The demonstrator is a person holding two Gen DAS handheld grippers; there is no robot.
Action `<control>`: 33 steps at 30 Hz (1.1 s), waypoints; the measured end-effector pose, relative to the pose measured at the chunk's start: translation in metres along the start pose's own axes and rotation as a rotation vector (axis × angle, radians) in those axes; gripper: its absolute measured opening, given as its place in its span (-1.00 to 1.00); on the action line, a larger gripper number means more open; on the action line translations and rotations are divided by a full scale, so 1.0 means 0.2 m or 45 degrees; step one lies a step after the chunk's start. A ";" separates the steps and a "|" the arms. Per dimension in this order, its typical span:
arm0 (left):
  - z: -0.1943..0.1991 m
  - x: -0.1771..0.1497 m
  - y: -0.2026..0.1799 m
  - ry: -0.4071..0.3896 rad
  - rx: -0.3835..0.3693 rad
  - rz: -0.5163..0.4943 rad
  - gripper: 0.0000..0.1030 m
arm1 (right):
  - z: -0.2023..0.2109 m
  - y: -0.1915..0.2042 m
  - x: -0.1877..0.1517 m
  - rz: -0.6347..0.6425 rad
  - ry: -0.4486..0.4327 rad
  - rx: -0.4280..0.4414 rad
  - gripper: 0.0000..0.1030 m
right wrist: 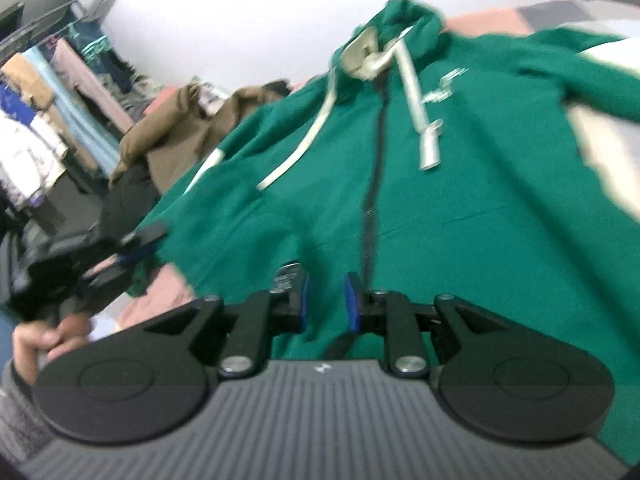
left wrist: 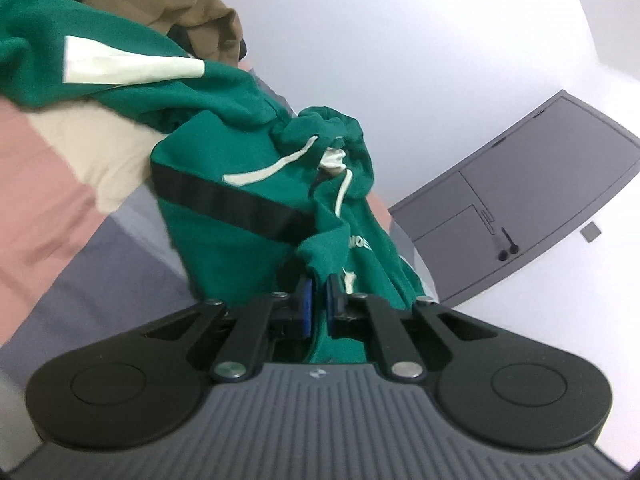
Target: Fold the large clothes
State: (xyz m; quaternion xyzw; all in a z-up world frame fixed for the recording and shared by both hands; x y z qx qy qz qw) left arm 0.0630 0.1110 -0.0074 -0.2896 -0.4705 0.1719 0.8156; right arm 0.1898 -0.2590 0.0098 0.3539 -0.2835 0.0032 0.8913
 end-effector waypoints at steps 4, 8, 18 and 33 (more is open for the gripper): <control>0.20 -0.07 -0.03 0.018 0.020 0.033 -0.86 | 0.24 -0.10 0.09 0.016 -0.055 -0.160 0.03; 0.33 -0.12 -0.01 0.081 0.052 0.119 -0.91 | 0.40 -0.31 0.16 -0.062 -0.030 -0.358 0.48; 0.44 -0.12 -0.02 0.291 0.312 0.015 -0.91 | 0.28 -0.82 0.08 -0.154 0.235 -0.567 0.51; 0.60 -0.14 -0.15 0.552 0.475 -0.268 -0.94 | 0.47 -0.35 0.06 0.186 0.265 -0.494 -0.66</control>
Point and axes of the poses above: each gripper's, at about its wrist camera, not at the fingertips, and z roughly against the way its jaws point, y to its left, x to its top, the point moved 2 cm from there along -z, roughly the way its jaws point, and after that the axes turned 11 degrees about -z, right-handed, at the moved point
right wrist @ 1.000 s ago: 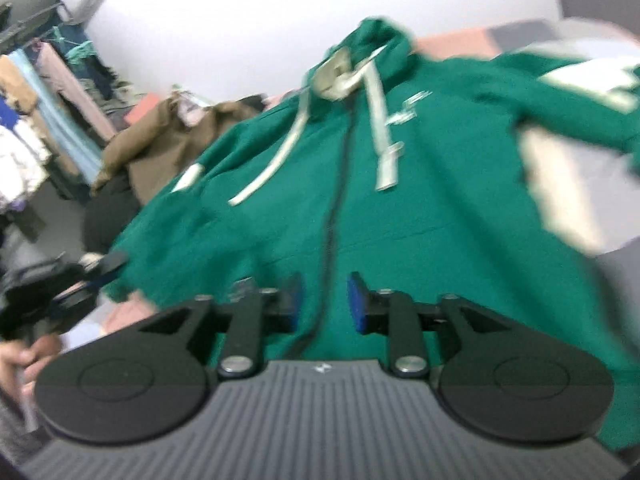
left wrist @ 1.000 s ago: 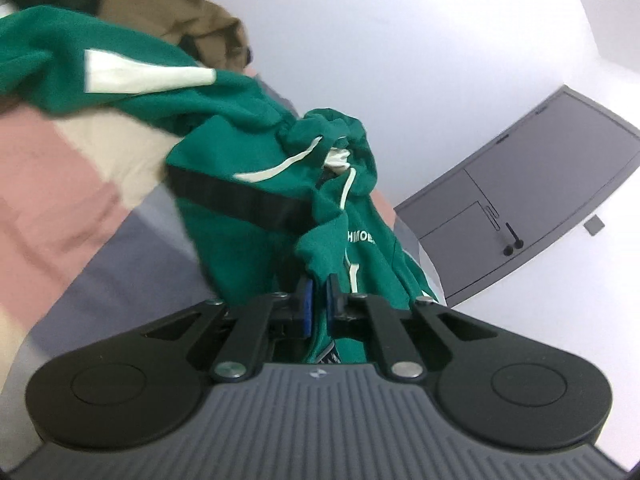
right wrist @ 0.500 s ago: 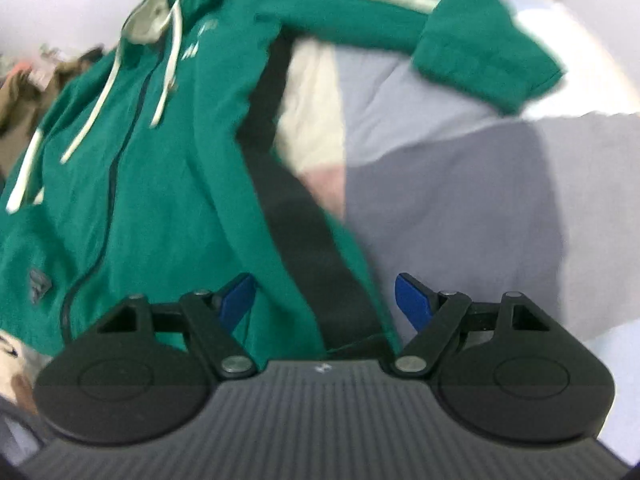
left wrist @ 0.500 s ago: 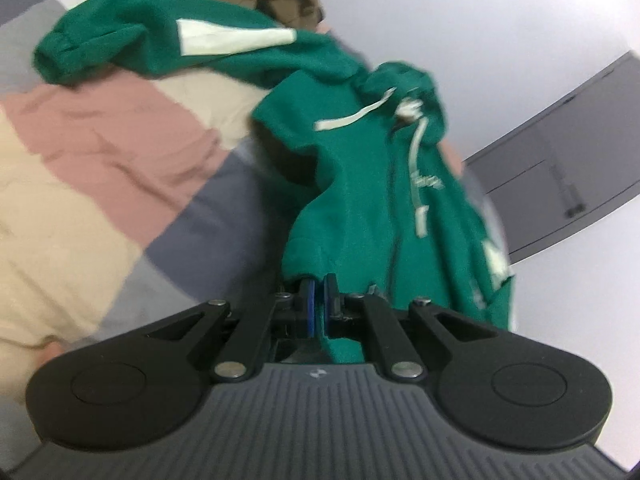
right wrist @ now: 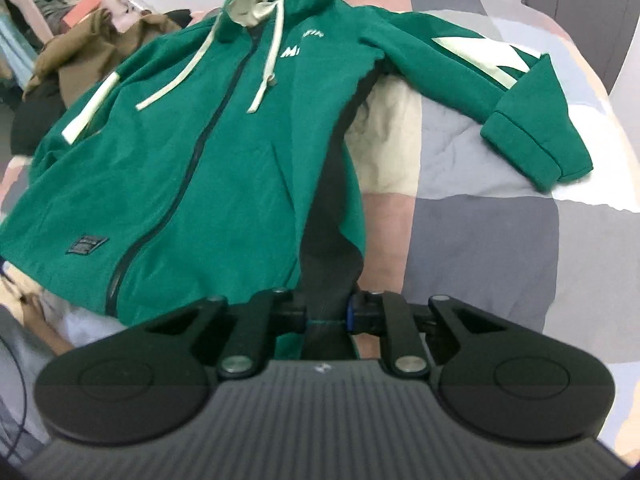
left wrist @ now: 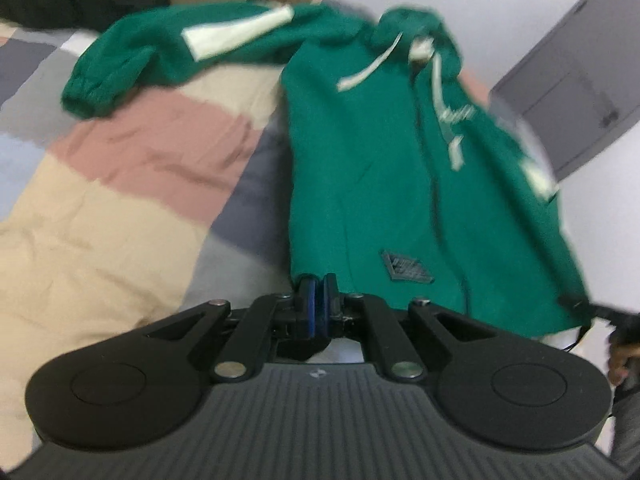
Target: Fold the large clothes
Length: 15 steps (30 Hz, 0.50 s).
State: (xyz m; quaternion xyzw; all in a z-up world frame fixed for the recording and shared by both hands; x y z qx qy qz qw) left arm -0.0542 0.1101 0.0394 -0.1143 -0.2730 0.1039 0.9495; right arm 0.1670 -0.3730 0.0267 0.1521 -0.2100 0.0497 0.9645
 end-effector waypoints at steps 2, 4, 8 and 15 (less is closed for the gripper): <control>-0.04 -0.03 0.00 0.044 0.029 -0.022 -0.96 | -0.07 0.01 -0.05 0.023 0.052 -0.037 -0.66; -0.07 -0.05 0.01 0.060 0.051 -0.026 -0.96 | -0.15 -0.01 -0.09 0.013 0.105 -0.084 -0.66; -0.08 -0.06 0.01 0.033 0.066 -0.035 -0.95 | -0.20 -0.10 -0.06 -0.090 0.128 -0.081 -0.59; -0.05 0.04 -0.10 -0.102 0.056 -0.099 -0.52 | -0.13 -0.12 -0.03 -0.149 0.052 -0.066 0.12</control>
Point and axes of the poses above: each gripper's, at about its wrist camera, not at the fingertips, and z roughly against the way its jaws point, y to its left, x to its top, the point moved 2 cm from there along -z, roughly the way its jaws point, and after that the axes turned 11 degrees about -z, right-handed, at the moved point
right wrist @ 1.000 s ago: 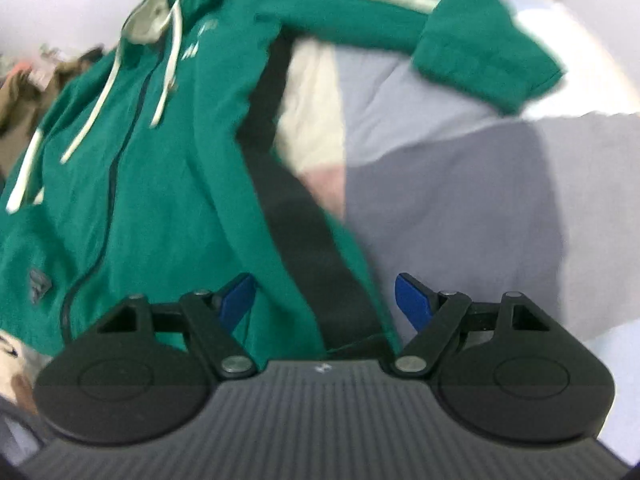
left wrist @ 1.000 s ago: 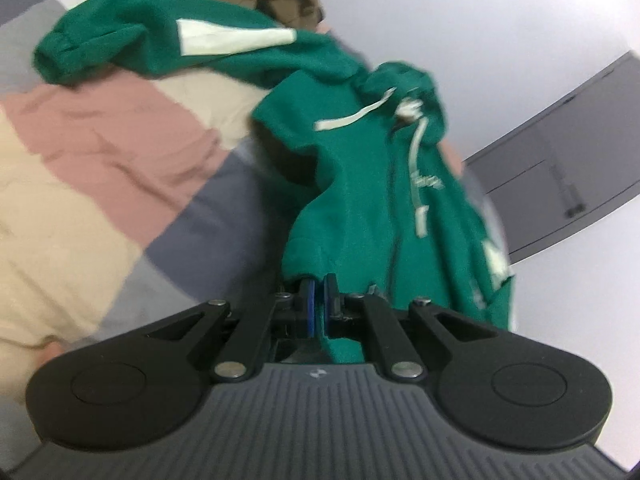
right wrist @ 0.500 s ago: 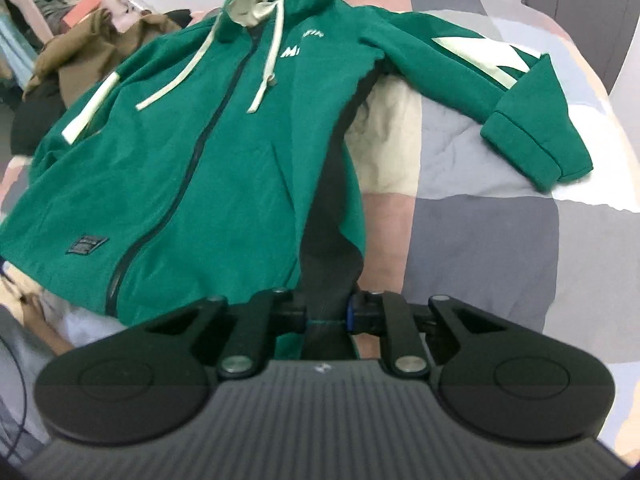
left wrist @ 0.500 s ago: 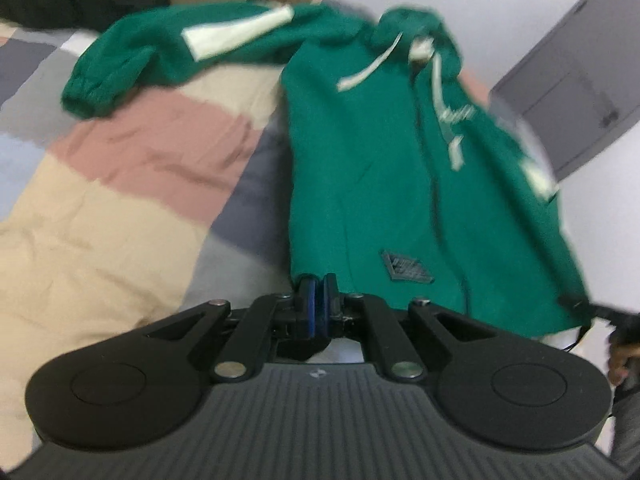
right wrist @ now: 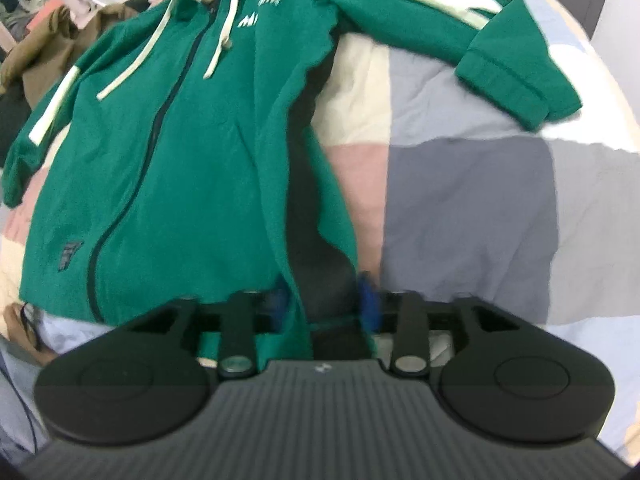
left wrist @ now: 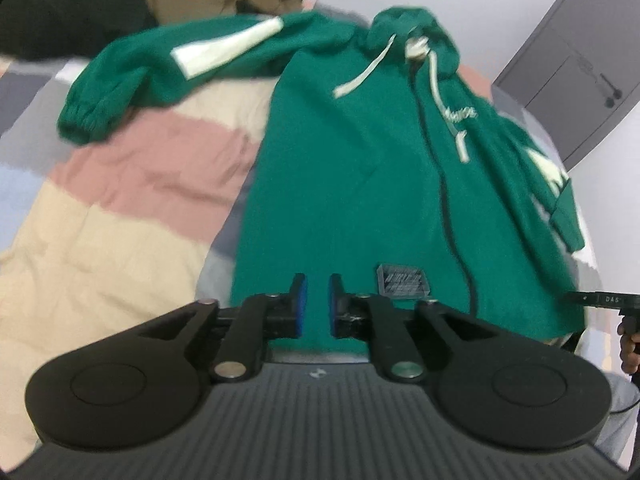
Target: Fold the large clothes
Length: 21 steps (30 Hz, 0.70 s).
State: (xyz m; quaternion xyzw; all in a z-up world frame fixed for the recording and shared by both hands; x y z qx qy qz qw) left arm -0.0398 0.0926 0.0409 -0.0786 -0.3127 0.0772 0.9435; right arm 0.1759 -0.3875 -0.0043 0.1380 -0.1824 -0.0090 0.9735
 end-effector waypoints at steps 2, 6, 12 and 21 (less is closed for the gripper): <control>-0.02 0.06 -0.07 -0.047 -0.003 -0.033 -0.28 | 0.02 -0.02 0.04 -0.009 -0.049 0.023 0.23; -0.11 0.18 -0.23 -0.134 -0.019 -0.082 -0.17 | 0.05 -0.07 0.14 -0.048 -0.199 -0.012 0.24; -0.37 0.31 -0.50 -0.193 -0.034 -0.149 -0.08 | -0.03 -0.21 0.35 -0.050 -0.468 -0.171 0.24; -0.85 0.36 -0.68 -0.203 0.010 -0.215 -0.08 | -0.40 -0.42 0.58 0.091 -0.619 -0.399 0.64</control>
Point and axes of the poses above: each gripper's, at about its wrist camera, not at the fingertips, and z roughly against the way its jaws point, y to its left, x to its top, the point moved 2 cm from there along -z, roughly the way its jaws point, and after that the axes turned 11 degrees about -z, right-handed, at the moved point
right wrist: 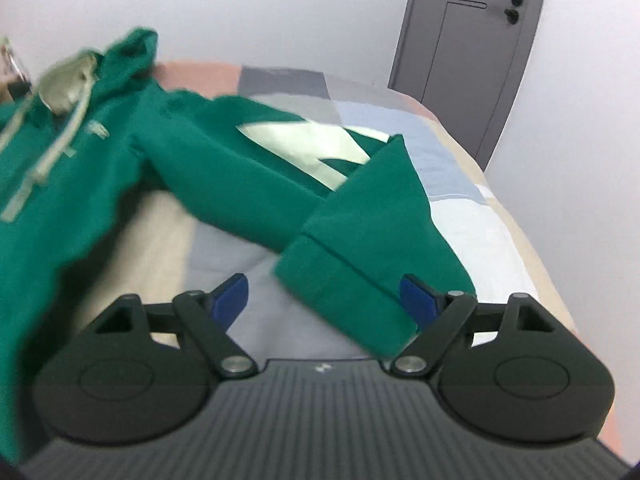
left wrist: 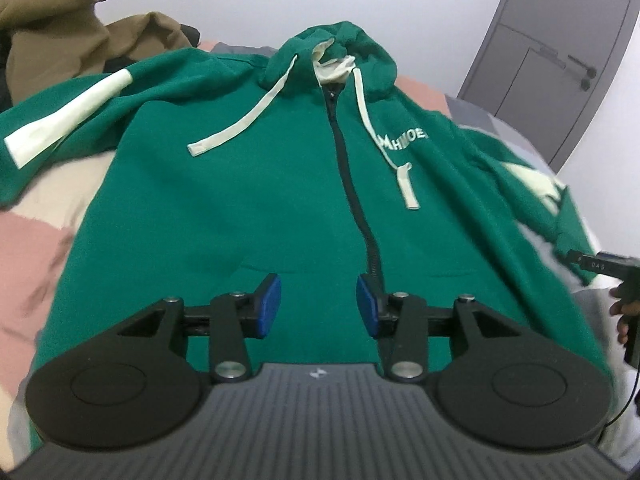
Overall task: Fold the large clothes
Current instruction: 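Grasp a sleeve cuff with the right gripper and lift it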
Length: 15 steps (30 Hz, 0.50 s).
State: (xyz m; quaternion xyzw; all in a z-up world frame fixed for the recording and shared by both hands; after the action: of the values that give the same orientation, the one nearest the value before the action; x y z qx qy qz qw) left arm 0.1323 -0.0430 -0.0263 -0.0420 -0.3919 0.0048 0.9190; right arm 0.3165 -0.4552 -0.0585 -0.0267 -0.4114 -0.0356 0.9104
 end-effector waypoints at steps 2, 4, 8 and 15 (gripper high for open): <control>-0.07 0.01 0.01 0.006 0.005 -0.012 -0.08 | -0.10 0.00 -0.02 0.061 -0.023 -0.061 0.64; -0.11 0.01 0.02 0.006 0.010 -0.017 -0.08 | -0.19 -0.01 -0.04 0.120 -0.035 -0.051 0.64; -0.15 0.02 0.05 0.006 0.019 -0.024 -0.08 | -0.27 -0.02 -0.09 0.218 -0.129 -0.028 0.64; -0.19 0.03 0.07 0.019 -0.018 0.045 -0.08 | -0.23 -0.17 -0.01 -0.007 -0.211 0.065 -0.12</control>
State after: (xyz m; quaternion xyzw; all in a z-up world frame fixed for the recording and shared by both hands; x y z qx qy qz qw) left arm 0.1636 -0.0307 -0.0498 -0.0556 -0.3843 0.0178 0.9213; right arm 0.3473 -0.4917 -0.0890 -0.0052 -0.4863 -0.0250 0.8734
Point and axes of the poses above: each gripper's, at about its wrist camera, not at the fingertips, and z roughly against the way its jaws point, y to its left, x to its top, the point moved 2 cm from there along -z, roughly the way its jaws point, and after that the axes turned 11 degrees about -z, right-handed, at the moved point
